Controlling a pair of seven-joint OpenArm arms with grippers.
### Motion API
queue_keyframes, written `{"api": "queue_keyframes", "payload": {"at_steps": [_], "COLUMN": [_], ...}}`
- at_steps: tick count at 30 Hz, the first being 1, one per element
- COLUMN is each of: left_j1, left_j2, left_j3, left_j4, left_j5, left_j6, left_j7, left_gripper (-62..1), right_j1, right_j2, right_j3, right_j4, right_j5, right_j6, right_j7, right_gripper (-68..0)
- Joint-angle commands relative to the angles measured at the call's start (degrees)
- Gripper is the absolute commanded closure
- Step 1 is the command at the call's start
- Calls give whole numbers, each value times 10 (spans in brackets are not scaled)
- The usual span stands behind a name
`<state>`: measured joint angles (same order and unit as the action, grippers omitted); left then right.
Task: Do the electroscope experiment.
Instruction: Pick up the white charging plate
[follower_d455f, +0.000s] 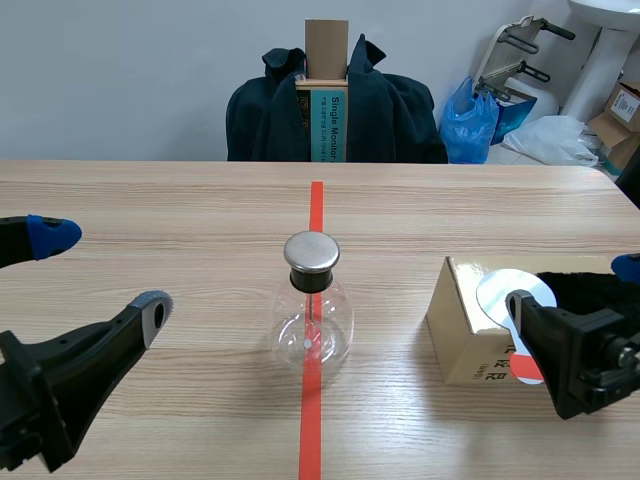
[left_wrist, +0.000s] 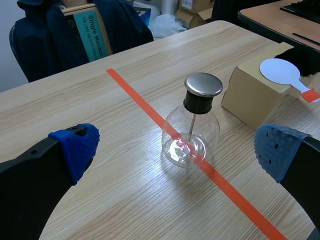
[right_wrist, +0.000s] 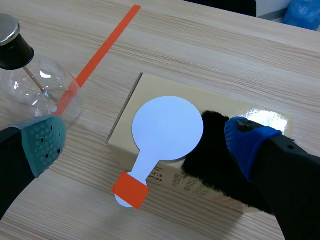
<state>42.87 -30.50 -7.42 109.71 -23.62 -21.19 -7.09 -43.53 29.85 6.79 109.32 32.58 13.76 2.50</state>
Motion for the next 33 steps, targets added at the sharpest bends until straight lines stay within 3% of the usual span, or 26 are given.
{"api": "queue_keyframes", "payload": {"at_steps": [1, 17, 23, 27, 31, 33], "left_j1": [-2, -2, -2, -2, -2, -2], "left_j2": [0, 0, 0, 0, 0, 0], "left_j3": [2, 2, 2, 2, 2, 2], "left_j4": [7, 7, 7, 7, 7, 7], "left_j5": [-4, -3, 0, 9, 9, 9], "left_j6": [-1, -1, -1, -1, -1, -1], "left_j7": [-9, -8, -8, -8, -8, -8], "left_gripper": [-623, -623, -623, -623, -623, -623], "right_j1": [5, 5, 1, -18, -67, -91], "right_j2": [0, 0, 2, 2, 2, 1], "right_j3": [4, 4, 8, 17, 23, 23], "right_j4": [9, 10, 40, 76, 104, 101], "right_j5": [-15, -32, -211, -360, -577, -684], "right_j6": [2, 2, 4, 14, 19, -1], "right_j7": [-6, -6, 3, 18, 38, 44], "right_gripper": [-669, -669, -669, -669, -669, -669]}}
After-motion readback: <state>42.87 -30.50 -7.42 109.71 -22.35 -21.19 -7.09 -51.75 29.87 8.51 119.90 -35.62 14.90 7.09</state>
